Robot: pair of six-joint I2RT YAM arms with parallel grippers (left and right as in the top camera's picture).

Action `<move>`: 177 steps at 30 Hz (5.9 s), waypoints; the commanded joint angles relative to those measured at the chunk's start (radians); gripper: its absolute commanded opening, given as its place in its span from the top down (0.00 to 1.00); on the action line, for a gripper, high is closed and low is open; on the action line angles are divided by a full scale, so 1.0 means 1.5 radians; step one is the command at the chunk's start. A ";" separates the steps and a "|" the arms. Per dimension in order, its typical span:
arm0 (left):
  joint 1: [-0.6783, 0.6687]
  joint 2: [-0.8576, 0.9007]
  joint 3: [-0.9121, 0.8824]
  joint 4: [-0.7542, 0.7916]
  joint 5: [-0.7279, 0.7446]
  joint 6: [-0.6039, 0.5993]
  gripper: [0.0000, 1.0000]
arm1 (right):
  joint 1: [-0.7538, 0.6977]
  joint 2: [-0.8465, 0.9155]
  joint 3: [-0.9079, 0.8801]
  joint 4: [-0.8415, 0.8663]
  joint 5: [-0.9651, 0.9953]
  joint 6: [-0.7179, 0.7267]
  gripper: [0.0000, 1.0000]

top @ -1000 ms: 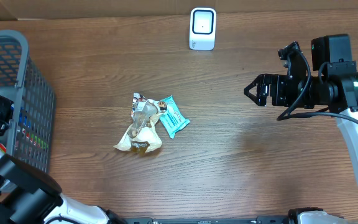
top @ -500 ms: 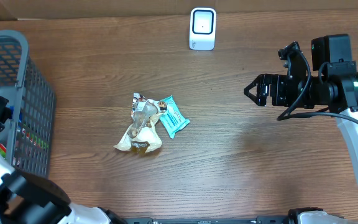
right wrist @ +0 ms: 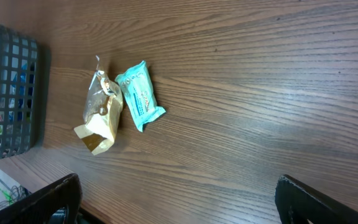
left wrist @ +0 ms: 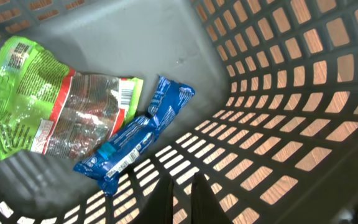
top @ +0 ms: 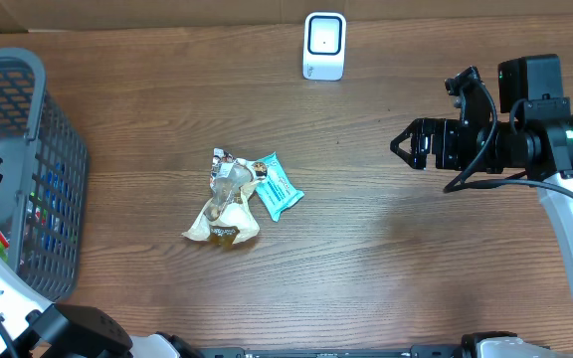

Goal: Scan the item barcode

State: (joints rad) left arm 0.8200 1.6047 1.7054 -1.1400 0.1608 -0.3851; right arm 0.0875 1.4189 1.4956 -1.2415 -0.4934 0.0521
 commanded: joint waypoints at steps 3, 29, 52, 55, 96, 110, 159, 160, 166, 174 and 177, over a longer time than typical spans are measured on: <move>0.005 -0.012 0.014 -0.006 -0.007 0.007 0.96 | 0.005 -0.002 -0.002 0.004 -0.006 0.001 0.00; 0.005 -0.013 0.014 -0.008 -0.007 0.007 0.96 | 0.005 -0.002 -0.002 0.004 -0.006 0.001 0.00; 0.005 -0.013 0.014 -0.008 -0.007 0.007 0.96 | 0.005 -0.002 -0.002 0.004 -0.006 0.001 0.00; 0.005 -0.013 0.014 -0.007 -0.008 0.007 0.96 | 0.005 -0.002 -0.002 0.003 -0.006 0.001 0.00; -0.002 0.242 0.011 0.043 -0.014 0.137 0.11 | 0.005 -0.002 -0.002 -0.014 -0.006 0.001 0.00; -0.033 0.343 0.011 0.050 -0.018 0.173 0.21 | 0.005 -0.002 -0.002 -0.014 -0.006 0.001 0.00; -0.174 -0.036 0.337 -0.218 0.105 0.166 0.96 | 0.005 -0.002 -0.002 -0.014 -0.006 0.003 0.00; -0.202 -0.036 0.331 -0.229 0.105 0.171 0.96 | 0.005 -0.002 -0.002 -0.013 -0.006 0.003 0.00; -0.397 -0.034 0.197 -0.240 0.095 0.200 0.96 | 0.005 -0.002 -0.002 -0.006 -0.006 0.003 0.00; -0.592 -0.025 -0.105 -0.086 0.099 0.175 0.96 | 0.005 -0.002 -0.002 -0.001 -0.006 0.003 0.00; -0.650 -0.019 -0.192 0.012 0.117 0.165 0.96 | 0.005 -0.002 -0.002 -0.001 -0.006 0.003 0.00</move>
State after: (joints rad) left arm -0.0910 1.5787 1.4986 -1.1885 0.2985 -0.1127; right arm 0.0875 1.4189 1.4956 -1.2488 -0.4934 0.0528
